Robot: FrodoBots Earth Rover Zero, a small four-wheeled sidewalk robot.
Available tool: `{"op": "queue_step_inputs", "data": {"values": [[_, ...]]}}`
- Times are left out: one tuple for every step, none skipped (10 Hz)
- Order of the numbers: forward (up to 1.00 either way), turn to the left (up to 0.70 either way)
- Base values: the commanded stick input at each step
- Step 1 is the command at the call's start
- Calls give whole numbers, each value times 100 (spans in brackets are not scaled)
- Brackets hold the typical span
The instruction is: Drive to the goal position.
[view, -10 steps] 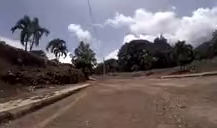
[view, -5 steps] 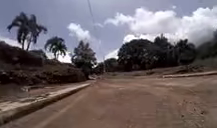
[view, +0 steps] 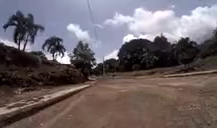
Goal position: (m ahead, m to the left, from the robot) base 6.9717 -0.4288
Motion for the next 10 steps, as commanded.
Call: {"op": "queue_step_inputs", "data": {"values": [[70, 0], [70, 0], [70, 0], [70, 0], [70, 0], [70, 0], [70, 0], [70, 0], [70, 0], [70, 0]]}}
